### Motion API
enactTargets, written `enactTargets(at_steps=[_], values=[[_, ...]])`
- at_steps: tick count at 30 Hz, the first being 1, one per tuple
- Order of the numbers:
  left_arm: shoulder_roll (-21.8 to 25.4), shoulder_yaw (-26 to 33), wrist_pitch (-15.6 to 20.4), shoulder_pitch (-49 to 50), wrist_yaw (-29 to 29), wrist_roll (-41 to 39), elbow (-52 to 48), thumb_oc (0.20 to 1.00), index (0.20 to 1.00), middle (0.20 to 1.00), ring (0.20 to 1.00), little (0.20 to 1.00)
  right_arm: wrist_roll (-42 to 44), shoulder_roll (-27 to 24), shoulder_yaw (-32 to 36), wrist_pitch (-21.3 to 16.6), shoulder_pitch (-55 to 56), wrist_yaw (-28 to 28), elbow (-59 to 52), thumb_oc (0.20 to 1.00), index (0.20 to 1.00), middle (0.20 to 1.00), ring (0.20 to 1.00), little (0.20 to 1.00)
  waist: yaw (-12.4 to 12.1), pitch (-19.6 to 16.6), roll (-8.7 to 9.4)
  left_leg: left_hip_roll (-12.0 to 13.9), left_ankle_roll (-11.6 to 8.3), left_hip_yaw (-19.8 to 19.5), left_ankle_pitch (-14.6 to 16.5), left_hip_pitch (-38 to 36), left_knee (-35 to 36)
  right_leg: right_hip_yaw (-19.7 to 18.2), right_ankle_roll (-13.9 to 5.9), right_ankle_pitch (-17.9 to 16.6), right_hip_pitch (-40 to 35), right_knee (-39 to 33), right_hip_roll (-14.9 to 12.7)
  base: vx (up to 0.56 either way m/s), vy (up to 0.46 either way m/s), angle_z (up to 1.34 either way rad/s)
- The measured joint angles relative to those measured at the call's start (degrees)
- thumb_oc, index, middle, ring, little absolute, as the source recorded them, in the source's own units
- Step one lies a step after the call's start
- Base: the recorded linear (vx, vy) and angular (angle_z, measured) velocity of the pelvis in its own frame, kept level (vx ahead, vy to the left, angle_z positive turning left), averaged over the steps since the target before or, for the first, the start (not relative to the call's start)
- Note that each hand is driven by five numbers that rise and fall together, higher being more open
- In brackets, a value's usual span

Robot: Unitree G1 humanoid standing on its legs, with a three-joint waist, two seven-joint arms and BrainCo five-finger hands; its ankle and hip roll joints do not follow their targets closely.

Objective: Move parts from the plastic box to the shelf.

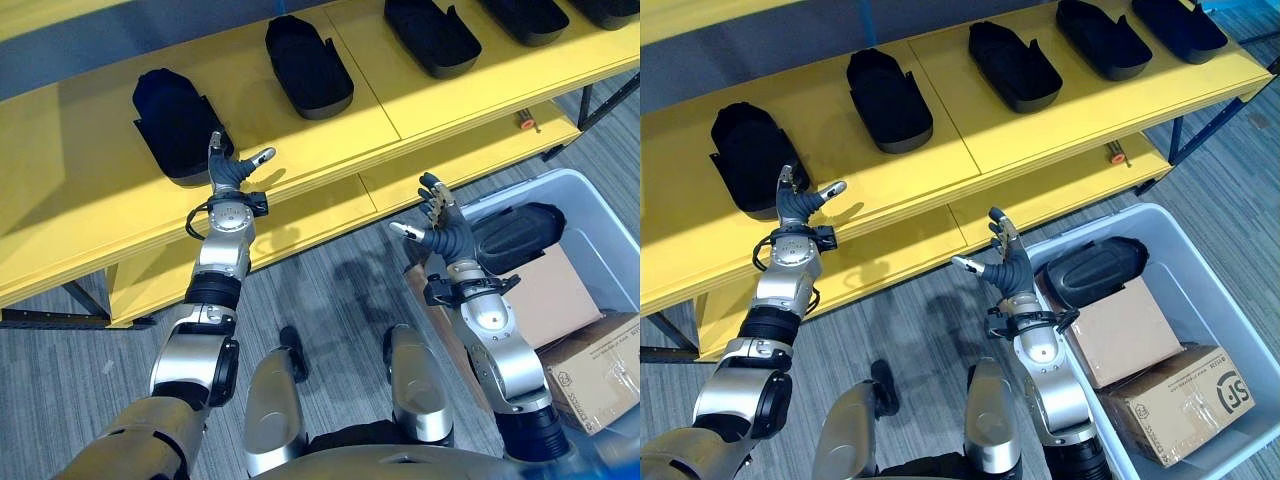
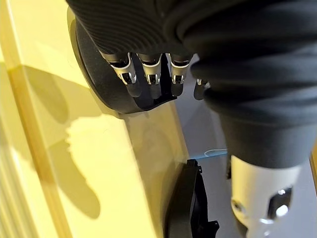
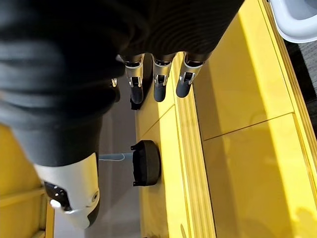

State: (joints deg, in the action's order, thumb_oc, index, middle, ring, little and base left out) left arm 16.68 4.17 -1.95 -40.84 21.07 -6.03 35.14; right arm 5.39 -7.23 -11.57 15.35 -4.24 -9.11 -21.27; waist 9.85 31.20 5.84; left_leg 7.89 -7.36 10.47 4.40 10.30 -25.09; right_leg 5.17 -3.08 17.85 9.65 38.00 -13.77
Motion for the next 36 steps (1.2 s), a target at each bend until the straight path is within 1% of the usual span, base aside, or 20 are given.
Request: enactTargets(at_steps=[6, 9, 13, 21, 29, 30, 31, 34, 36], values=[[1.1, 0.0, 0.0, 0.0, 0.0, 0.1, 0.6, 1.000, 1.000, 1.000, 1.000, 1.000, 0.0, 0.0, 0.0, 0.0, 0.1, 0.0, 0.0, 1.000, 1.000, 1.000, 1.000, 1.000, 0.0, 0.0, 0.09, 0.0, -0.02, 0.0, 0.0, 0.2, -0.1, 0.0, 0.01, 0.0, 0.1, 0.0, -0.1, 0.00, 0.000, 0.00], [2.9, 0.0, -0.1, 0.0, 0.1, 0.6, 1.2, 1.000, 1.000, 1.000, 1.000, 1.000, 0.0, 0.0, 0.6, 0.0, 0.2, 0.1, 0.0, 1.000, 1.000, 1.000, 1.000, 1.000, 0.0, 0.0, 0.14, -0.1, -0.02, 0.0, 0.0, 0.7, -0.3, 0.0, -0.24, -0.2, 0.5, 0.0, -0.1, 0.00, 0.000, 0.00], [6.6, -0.2, -0.2, 0.0, 0.1, 1.0, 3.6, 1.000, 1.000, 1.000, 1.000, 1.000, 0.0, -0.1, 2.3, 0.1, 0.4, 0.2, 0.0, 1.000, 1.000, 1.000, 1.000, 1.000, 0.2, 0.0, 0.14, -0.1, -0.01, 0.0, 0.0, 0.7, -0.3, 0.0, -0.24, -0.2, 0.5, 0.1, -0.2, 0.00, 0.000, 0.00], [9.9, -1.3, -0.2, -0.7, 0.1, 1.0, 5.9, 1.000, 1.000, 1.000, 1.000, 1.000, 0.0, -0.1, 2.5, 0.1, 0.6, 0.5, -0.3, 1.000, 1.000, 1.000, 1.000, 1.000, 0.3, 0.1, 0.08, -0.1, -0.04, 0.0, 0.0, 0.6, -0.4, -0.1, -0.22, -0.2, 0.6, 0.6, -0.2, 0.00, 0.000, 0.00], [9.8, -2.0, -0.3, -0.9, 0.1, 1.0, 3.7, 1.000, 1.000, 1.000, 1.000, 1.000, 0.0, -0.1, 2.4, 0.1, 0.6, 0.5, -0.5, 1.000, 1.000, 1.000, 1.000, 1.000, 0.8, 0.2, -0.07, -0.2, -0.15, 0.1, 0.0, 0.6, -0.1, -0.1, 0.00, 0.0, 1.1, 1.1, -0.3, 0.00, 0.000, 0.00], [9.5, -2.0, -0.4, -0.9, 0.1, 1.0, 2.2, 1.000, 1.000, 1.000, 1.000, 1.000, 0.0, -0.1, 2.5, 0.1, 0.6, 0.5, -0.5, 1.000, 1.000, 1.000, 1.000, 1.000, 0.9, 0.2, -0.08, -0.2, -0.15, 0.1, 0.0, 0.7, -0.1, -0.1, 0.00, 0.0, 1.1, 1.1, -0.3, 0.00, 0.000, 0.00], [8.5, -2.1, -0.3, -1.1, 0.1, 1.1, -1.4, 1.000, 1.000, 1.000, 1.000, 1.000, 0.0, 0.0, 2.5, 0.2, 0.6, 0.5, -0.5, 1.000, 1.000, 1.000, 1.000, 1.000, 0.9, 0.2, -0.09, -0.2, -0.15, 0.1, 0.0, 0.7, 0.0, -0.1, -0.02, 0.0, 1.1, 1.1, -0.3, 0.00, 0.000, 0.00], [7.6, -3.1, -0.3, -3.0, 0.2, 1.2, -4.6, 1.000, 1.000, 1.000, 1.000, 1.000, 0.0, 0.0, 2.5, 0.6, 0.3, 0.4, -0.5, 1.000, 1.000, 1.000, 1.000, 1.000, 0.9, 0.2, -0.08, -0.2, -0.18, 0.2, -0.1, 0.9, 0.1, -0.1, 0.05, 0.0, 1.5, 1.2, -0.3, 0.00, 0.000, 0.00], [6.1, -3.3, -0.4, -6.1, 0.6, 1.2, -5.5, 1.000, 1.000, 1.000, 1.000, 1.000, 0.0, -0.1, 2.5, 0.6, 0.0, 0.3, -0.5, 1.000, 1.000, 1.000, 1.000, 1.000, 1.1, 0.2, -0.08, -0.2, -0.17, 0.2, -0.1, 1.0, 0.3, -0.1, 0.06, 0.1, 1.7, 1.2, -0.4, 0.00, 0.000, 0.00]])
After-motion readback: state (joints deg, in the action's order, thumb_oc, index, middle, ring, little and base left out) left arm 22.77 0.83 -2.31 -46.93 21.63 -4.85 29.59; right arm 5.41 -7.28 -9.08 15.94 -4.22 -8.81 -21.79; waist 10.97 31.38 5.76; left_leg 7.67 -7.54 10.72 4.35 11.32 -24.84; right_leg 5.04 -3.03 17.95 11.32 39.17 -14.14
